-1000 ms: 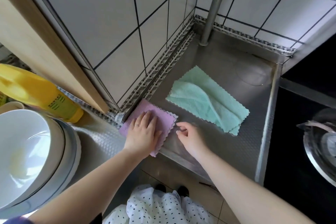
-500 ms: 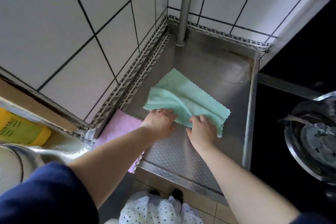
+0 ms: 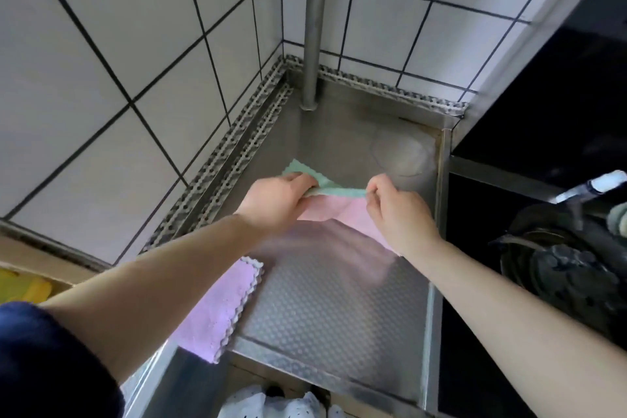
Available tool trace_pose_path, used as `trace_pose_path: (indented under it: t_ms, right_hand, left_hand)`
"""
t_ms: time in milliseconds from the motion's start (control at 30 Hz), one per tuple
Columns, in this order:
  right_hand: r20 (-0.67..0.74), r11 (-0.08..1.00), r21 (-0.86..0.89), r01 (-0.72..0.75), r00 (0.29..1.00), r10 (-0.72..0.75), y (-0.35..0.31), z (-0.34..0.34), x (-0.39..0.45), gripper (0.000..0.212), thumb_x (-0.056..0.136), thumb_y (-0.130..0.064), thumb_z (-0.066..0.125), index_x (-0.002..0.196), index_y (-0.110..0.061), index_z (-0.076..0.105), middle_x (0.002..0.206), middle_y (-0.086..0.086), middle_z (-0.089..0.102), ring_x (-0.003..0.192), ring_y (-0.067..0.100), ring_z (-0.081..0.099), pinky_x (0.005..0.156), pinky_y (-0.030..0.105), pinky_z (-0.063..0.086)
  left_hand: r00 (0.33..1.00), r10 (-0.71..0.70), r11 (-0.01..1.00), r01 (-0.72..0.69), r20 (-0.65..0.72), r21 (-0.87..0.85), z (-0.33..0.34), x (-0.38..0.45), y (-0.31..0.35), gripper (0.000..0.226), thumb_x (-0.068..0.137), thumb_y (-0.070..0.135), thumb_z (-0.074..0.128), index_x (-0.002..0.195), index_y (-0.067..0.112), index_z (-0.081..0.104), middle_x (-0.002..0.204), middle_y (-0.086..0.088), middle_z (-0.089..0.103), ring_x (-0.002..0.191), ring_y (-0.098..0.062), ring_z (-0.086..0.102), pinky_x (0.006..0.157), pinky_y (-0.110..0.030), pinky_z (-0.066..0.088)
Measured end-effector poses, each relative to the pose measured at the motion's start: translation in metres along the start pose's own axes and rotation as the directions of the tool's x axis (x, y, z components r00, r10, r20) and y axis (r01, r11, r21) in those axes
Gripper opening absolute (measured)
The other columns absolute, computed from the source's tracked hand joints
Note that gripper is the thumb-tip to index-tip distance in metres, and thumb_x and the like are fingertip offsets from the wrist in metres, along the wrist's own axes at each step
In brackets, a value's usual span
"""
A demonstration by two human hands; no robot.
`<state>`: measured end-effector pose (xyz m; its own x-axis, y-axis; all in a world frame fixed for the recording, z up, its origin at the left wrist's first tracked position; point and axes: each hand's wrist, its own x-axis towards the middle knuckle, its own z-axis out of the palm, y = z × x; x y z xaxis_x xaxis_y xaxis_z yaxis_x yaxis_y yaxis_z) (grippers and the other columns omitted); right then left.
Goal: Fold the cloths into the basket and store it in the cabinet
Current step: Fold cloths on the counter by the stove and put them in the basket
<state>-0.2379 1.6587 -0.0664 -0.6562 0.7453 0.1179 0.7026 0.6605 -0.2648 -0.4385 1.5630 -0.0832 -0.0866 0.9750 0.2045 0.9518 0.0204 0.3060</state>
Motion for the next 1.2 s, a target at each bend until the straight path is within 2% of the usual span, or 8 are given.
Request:
trace_pose_path:
  t_ms: [167, 267, 367, 567, 700, 867, 1000, 1200]
  right_hand:
    - [0.067, 0.986, -0.004, 0.168, 0.984, -0.167, 0.021, -0.048, 0.025, 0.034, 0.091, -0.033, 0.057, 0.121, -0.018, 0.055, 0.112, 0.005, 0.064, 0.102, 0.030, 0.059, 0.079, 0.035, 0.044]
    - [-0.001, 0.970, -0.055, 0.239, 0.971, -0.239, 0.040, -0.071, 0.039, 0.019, 0.088, -0.020, 0.063, 0.106, -0.013, 0.067, 0.100, 0.006, 0.060, 0.087, 0.033, 0.063, 0.071, 0.034, 0.047]
    - [-0.128, 0.987, -0.057, 0.150, 0.979, -0.156, 0.048, -0.094, 0.056, 0.015, 0.087, -0.014, 0.062, 0.099, -0.013, 0.070, 0.099, 0.007, 0.061, 0.085, 0.032, 0.063, 0.073, 0.036, 0.051]
    - [-0.334, 0.998, 0.034, -0.043, 0.941, 0.052, 0.053, -0.147, 0.074, 0.020, 0.089, -0.013, 0.054, 0.105, -0.012, 0.067, 0.107, 0.010, 0.059, 0.095, 0.031, 0.058, 0.079, 0.032, 0.044]
    - [-0.375, 0.987, 0.130, -0.100, 0.916, 0.142, 0.053, -0.166, 0.057, 0.022, 0.086, -0.011, 0.053, 0.103, -0.014, 0.066, 0.106, 0.004, 0.063, 0.096, 0.023, 0.057, 0.078, 0.024, 0.037]
    - [-0.282, 0.954, 0.260, -0.152, 0.933, 0.226, 0.050, -0.137, 0.002, 0.018, 0.084, -0.012, 0.056, 0.098, -0.021, 0.064, 0.088, -0.006, 0.064, 0.079, 0.012, 0.057, 0.071, 0.026, 0.042]
    - [-0.085, 0.932, 0.244, -0.267, 0.952, 0.294, 0.054, -0.081, -0.052, 0.015, 0.085, -0.012, 0.055, 0.091, -0.025, 0.060, 0.078, -0.002, 0.065, 0.057, 0.004, 0.051, 0.059, 0.027, 0.037]
    - [0.244, 0.931, 0.100, -0.352, 0.915, 0.320, 0.053, -0.022, -0.124, 0.019, 0.089, -0.019, 0.051, 0.106, -0.020, 0.060, 0.097, 0.001, 0.069, 0.094, 0.022, 0.063, 0.067, 0.028, 0.039]
  left_hand:
    - [0.993, 0.098, 0.994, -0.095, -0.059, 0.055, -0.051, 0.042, -0.003, 0.056, 0.080, 0.047, 0.024, 0.101, 0.012, 0.064, 0.096, -0.008, 0.066, 0.084, -0.031, 0.065, 0.064, -0.039, 0.052]
    - [0.990, 0.136, 0.987, -0.131, -0.044, 0.093, -0.075, 0.064, -0.005, 0.036, 0.089, 0.030, 0.039, 0.108, 0.011, 0.063, 0.101, -0.009, 0.065, 0.087, -0.031, 0.064, 0.069, -0.043, 0.053]
    - [0.978, 0.191, 0.975, -0.178, -0.088, 0.134, -0.090, 0.085, -0.010, 0.027, 0.089, 0.007, 0.052, 0.113, 0.011, 0.063, 0.102, -0.011, 0.066, 0.087, -0.031, 0.065, 0.070, -0.044, 0.054]
    - [0.940, 0.128, 0.990, -0.099, -0.317, 0.105, -0.138, 0.105, 0.001, 0.031, 0.095, 0.005, 0.044, 0.122, 0.009, 0.058, 0.116, -0.015, 0.064, 0.102, -0.032, 0.062, 0.084, -0.042, 0.051]
    - [0.922, 0.106, 0.994, -0.089, -0.373, 0.063, -0.151, 0.092, 0.006, 0.030, 0.095, 0.010, 0.045, 0.122, 0.011, 0.058, 0.116, -0.013, 0.064, 0.101, -0.030, 0.062, 0.082, -0.036, 0.050]
    - [0.936, 0.120, 0.992, -0.123, -0.332, 0.011, -0.126, 0.040, 0.011, 0.035, 0.092, 0.031, 0.042, 0.108, 0.009, 0.064, 0.096, -0.010, 0.069, 0.083, -0.030, 0.066, 0.068, -0.032, 0.050]
    - [0.988, 0.028, 0.998, -0.037, -0.150, -0.058, -0.065, -0.015, 0.006, 0.042, 0.089, 0.045, 0.037, 0.102, 0.018, 0.066, 0.097, -0.003, 0.070, 0.085, -0.027, 0.067, 0.069, -0.032, 0.054]
    - [0.991, -0.088, 0.981, 0.104, 0.103, -0.161, 0.003, -0.093, 0.011, 0.051, 0.083, 0.052, 0.029, 0.101, 0.021, 0.066, 0.094, 0.003, 0.071, 0.086, -0.021, 0.067, 0.068, -0.027, 0.049]
